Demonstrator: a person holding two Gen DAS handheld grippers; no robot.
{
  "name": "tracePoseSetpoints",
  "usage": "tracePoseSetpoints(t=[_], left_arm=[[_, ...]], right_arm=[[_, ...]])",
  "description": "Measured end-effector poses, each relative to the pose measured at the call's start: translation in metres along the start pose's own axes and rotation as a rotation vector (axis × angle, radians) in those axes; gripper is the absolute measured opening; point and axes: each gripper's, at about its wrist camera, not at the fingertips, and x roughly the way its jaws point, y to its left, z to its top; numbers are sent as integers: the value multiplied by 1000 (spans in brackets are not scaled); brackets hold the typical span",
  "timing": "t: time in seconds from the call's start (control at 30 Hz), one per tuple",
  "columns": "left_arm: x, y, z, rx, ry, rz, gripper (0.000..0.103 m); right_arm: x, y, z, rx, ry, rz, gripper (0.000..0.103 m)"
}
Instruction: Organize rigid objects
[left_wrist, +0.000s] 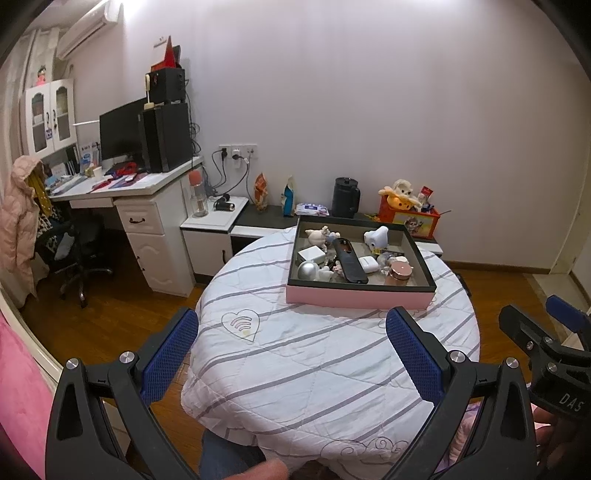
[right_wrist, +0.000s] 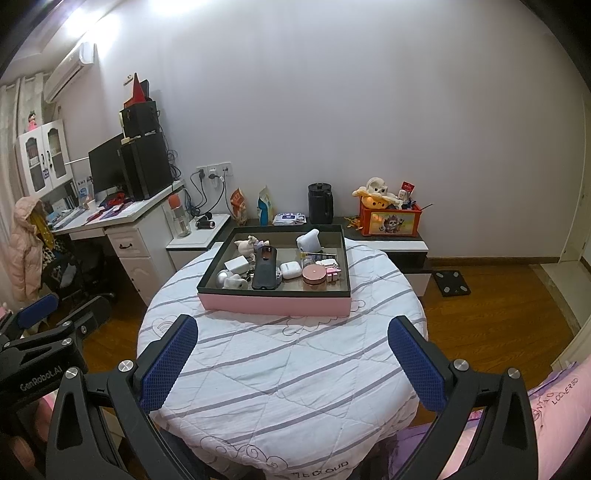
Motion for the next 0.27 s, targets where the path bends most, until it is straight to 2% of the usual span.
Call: tracePoseSetpoints(t=[0.27], left_arm=[[4,-2,-3,-3,7,-41,103]], right_arm=[[1,0,-1,3,3,3,103]])
